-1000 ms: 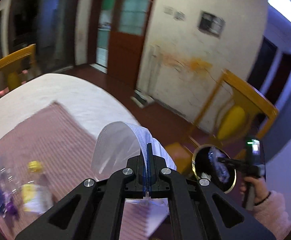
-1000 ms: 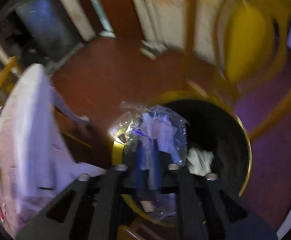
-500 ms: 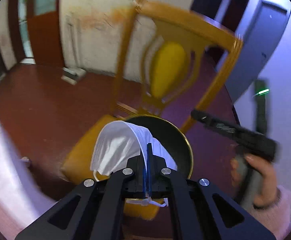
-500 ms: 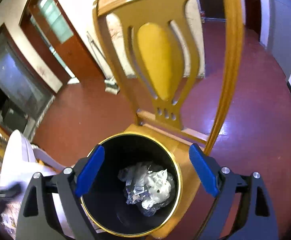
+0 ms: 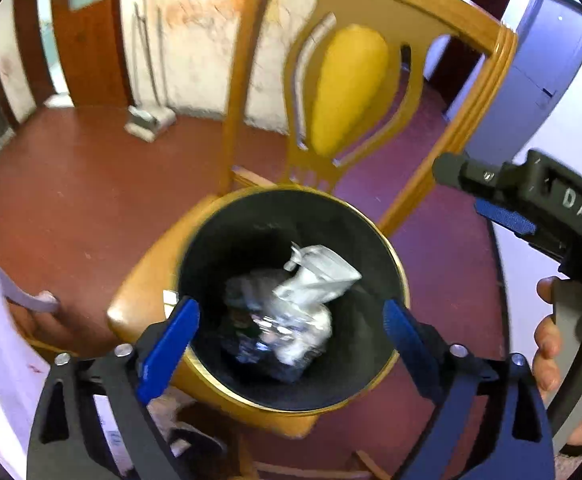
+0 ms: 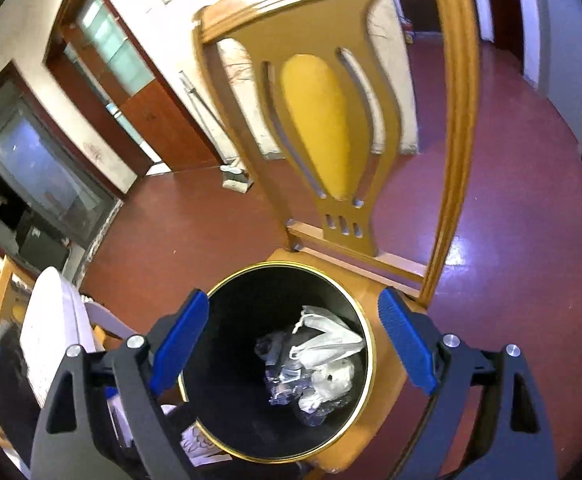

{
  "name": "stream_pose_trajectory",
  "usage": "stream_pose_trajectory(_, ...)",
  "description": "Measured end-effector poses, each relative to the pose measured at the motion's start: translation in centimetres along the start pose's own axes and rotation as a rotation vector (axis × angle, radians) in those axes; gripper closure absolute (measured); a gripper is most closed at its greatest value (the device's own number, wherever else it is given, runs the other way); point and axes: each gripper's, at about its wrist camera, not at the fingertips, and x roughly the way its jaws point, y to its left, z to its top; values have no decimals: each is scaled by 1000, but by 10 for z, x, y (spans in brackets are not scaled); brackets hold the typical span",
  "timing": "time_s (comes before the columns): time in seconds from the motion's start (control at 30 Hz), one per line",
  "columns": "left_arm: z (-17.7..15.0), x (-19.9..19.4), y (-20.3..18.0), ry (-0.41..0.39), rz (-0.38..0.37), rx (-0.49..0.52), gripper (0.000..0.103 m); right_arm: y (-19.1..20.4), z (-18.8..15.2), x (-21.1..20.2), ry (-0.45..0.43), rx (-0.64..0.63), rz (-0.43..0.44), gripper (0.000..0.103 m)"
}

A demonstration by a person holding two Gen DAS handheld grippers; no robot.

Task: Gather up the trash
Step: 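Return both tools to the table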

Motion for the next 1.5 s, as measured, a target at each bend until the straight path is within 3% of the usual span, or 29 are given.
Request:
stream_pose_trajectory(0.17,-4,-50,17,-163,166,59,6,43,-9,-15,-24,-69,27,16)
stream_pose_trajectory(0.27,-25,-100,43,-272,272,31,6,82,-17,-27,-38,-135,85,16)
stream_pose_trajectory(0.47,-94,-214,127,-387,476,-205,6,201,-51,-57,-47,-336,299,16)
stream_pose_trajectory(0.6,-156,-310,181,-481,647,-376,6,285,-86,-79,-31,-482,468,16)
stream_pose_trajectory(0.87,-273,-464,225,-572,1005,-698,6,433,-173,-143,22,-732,809,15)
stream_pose_trajectory(1.0,-316,-499,236,-579,1061,-812,6,470,-216,-176,25,-830,898,14)
stream_pose_trajectory(1.17,-339,-517,223,-589,1160,-833,6,483,-244,-193,42,-897,922,14)
stream_pose_trajectory(1.5,-344,-524,222,-622,1125,-844,6,488,-255,-192,52,-916,907,14)
